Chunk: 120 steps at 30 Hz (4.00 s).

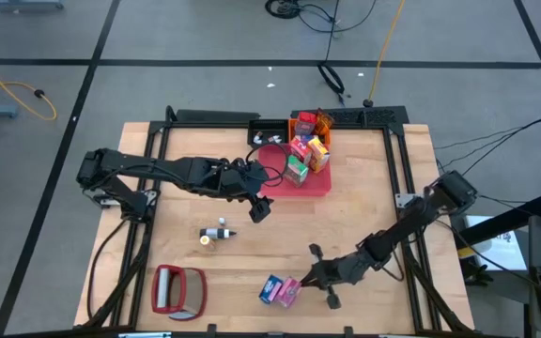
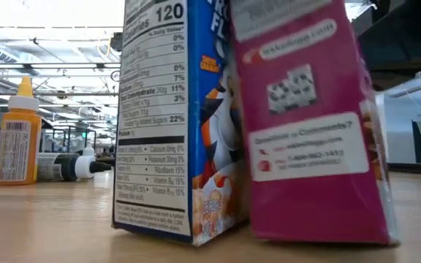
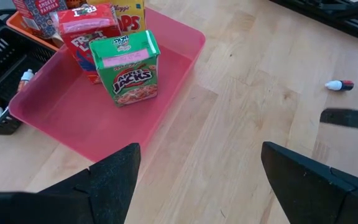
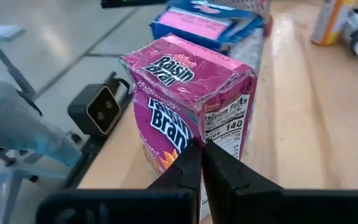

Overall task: Pick & Place Kitchen Items
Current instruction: Put the purple cereal box into the pink bin, then put the small red food coloring bottle into the black bin

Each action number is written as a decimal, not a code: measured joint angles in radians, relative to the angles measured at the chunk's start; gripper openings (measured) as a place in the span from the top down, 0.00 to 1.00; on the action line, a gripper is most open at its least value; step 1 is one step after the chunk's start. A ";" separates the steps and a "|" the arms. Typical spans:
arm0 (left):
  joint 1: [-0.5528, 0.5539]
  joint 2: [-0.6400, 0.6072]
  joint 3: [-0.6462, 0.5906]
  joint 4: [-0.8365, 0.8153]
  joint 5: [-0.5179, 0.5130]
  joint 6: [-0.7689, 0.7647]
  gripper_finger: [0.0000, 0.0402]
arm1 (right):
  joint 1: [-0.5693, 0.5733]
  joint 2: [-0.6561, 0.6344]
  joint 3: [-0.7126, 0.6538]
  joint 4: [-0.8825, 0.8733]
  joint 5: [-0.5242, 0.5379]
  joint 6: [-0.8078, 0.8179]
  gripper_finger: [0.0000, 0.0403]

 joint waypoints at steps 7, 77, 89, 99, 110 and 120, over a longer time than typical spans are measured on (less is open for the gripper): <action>0.000 0.000 0.000 0.000 0.000 0.000 0.17 | -0.001 -0.169 -0.001 -0.251 0.061 0.016 1.00; 0.002 0.000 0.000 -0.023 -0.050 0.086 0.17 | -0.642 -0.014 0.001 0.120 0.365 0.024 1.00; 0.002 0.000 0.000 -0.024 -0.051 0.086 0.17 | -0.647 -0.013 0.000 0.110 0.308 0.030 0.87; 0.002 0.000 0.000 -0.028 -0.051 0.114 0.17 | -0.613 -0.013 0.000 0.189 0.301 -0.014 0.70; 0.000 0.000 0.000 -0.113 -0.050 0.151 0.17 | -0.531 -0.033 0.000 0.201 0.270 -0.052 0.63; 0.001 0.000 0.000 -0.179 -0.051 0.136 0.17 | -0.345 -0.196 0.000 -0.093 0.150 0.045 0.67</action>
